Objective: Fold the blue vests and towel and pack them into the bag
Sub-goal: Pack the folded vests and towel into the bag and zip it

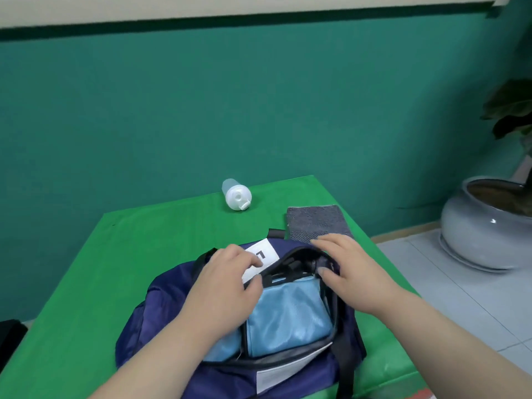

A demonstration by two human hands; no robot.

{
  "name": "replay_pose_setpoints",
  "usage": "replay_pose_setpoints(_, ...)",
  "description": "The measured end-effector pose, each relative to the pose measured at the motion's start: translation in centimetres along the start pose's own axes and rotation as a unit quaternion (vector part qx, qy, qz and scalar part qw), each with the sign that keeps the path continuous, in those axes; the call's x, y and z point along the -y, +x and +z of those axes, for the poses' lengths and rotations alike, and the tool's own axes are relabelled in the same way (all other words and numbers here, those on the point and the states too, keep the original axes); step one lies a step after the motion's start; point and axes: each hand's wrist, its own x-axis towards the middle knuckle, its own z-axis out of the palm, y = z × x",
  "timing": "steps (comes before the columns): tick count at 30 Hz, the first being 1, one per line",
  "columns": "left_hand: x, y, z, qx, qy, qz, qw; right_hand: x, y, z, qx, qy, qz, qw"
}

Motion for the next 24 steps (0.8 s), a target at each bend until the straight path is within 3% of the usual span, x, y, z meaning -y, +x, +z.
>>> replay_pose_setpoints(5, -2.6, 8.2, 2.4, 0.074, -0.026, 0.029, 0.997, -5.3, 3.0, -0.4, 0.025, 0.023, 0.081, 0.996)
replay_pose_setpoints(12, -2.7, 18.8, 8.2, 0.290, 0.021, -0.080, 0.953, -11.5, 7.5, 0.4, 0.081, 0.041, 0.149, 0.985)
replay_pose_setpoints(20, -0.2, 26.4, 15.1, 0.397, 0.091, -0.115, 0.906, -16.7, 12.3, 2.5, 0.117, 0.063, 0.241, 0.961)
replay_pose_setpoints(24, 2.0, 27.4, 18.0, 0.409, 0.024, -0.152, 0.899, -17.9, 14.2, 3.7, 0.114, 0.075, 0.280, 0.950)
